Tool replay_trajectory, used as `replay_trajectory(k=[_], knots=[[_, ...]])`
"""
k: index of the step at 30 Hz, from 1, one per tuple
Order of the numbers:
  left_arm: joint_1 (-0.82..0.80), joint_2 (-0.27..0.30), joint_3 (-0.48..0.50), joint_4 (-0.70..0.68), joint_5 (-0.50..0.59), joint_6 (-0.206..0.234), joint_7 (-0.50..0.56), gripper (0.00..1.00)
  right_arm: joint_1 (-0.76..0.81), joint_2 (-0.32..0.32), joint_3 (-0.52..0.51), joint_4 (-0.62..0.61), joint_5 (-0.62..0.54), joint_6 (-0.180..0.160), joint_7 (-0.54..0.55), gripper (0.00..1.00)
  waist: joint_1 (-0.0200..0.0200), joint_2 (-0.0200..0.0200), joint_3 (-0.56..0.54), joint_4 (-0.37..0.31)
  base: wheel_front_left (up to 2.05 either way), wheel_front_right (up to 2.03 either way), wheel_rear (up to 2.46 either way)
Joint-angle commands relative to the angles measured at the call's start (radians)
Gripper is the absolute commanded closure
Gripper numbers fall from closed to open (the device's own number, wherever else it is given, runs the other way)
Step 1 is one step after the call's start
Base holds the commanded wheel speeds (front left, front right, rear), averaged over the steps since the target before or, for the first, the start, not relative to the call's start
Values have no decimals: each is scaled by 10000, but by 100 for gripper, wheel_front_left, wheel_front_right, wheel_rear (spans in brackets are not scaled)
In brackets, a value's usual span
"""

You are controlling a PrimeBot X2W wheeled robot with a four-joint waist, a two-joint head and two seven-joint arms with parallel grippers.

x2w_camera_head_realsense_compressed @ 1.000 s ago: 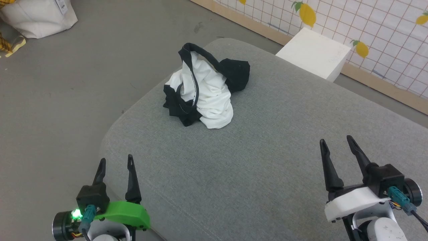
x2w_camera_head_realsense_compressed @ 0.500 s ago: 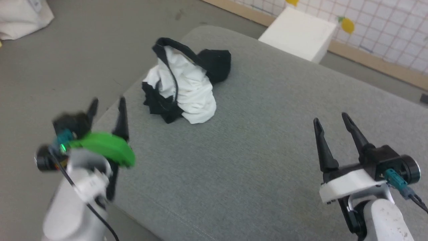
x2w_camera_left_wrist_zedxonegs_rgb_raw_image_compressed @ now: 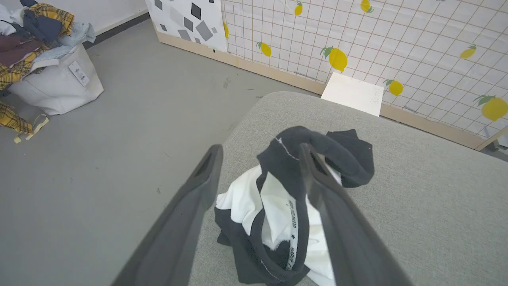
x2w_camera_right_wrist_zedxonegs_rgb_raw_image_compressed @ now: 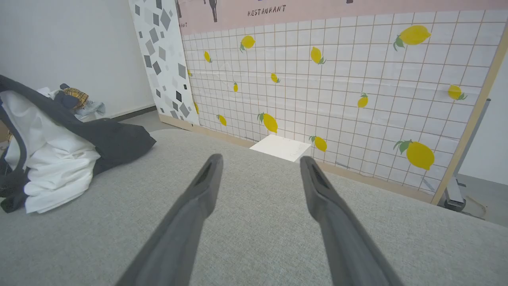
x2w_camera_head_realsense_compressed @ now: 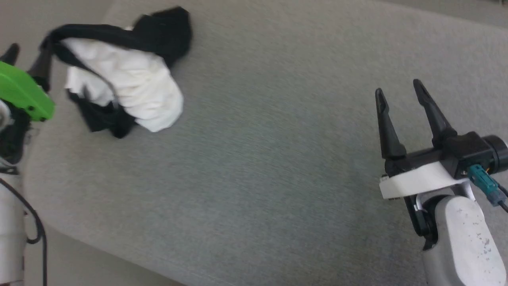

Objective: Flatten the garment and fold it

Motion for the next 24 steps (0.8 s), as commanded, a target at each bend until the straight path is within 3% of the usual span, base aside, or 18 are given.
replay_trajectory(k=[1, 8, 16, 18, 20, 21, 24], knots=[[-126, 147, 82, -71, -202, 126, 373, 0, -233, -8, 26, 33, 34, -17, -100, 0, -2, 0, 2407, -2157, 0, 0, 0], [222, 431, 566, -236, -505, 1110, 1705, 0, -865, -8, 254, 239, 211, -17, -397, 0, -2, 0, 3482, -2723, 0, 0, 0], [977, 58, 732, 120, -730, 2373, 2937, 0, -1204, -8, 363, 641, 364, -17, -607, 0, -2, 0, 3737, -2852, 0, 0, 0], [1159, -43, 650, 109, -782, 2493, 3216, 0, -1220, -8, 344, 766, 396, -17, -637, 0, -2, 0, 3582, -2827, 0, 0, 0], [1288, 50, 593, -29, -636, 2484, 3101, 77, -1216, -8, 329, 871, 431, -17, -664, 0, -2, 0, 3356, -2799, 0, 0, 0], [1310, 149, 600, -94, -475, 2470, 2829, 100, -1201, -8, 325, 926, 456, -17, -677, 0, -2, 0, 3191, -2786, 0, 0, 0], [1256, 532, 673, -258, 231, 2369, 1328, 100, -1094, -8, 308, 1115, 587, -17, -712, 0, -2, 0, 2539, -2759, 0, 0, 0]])
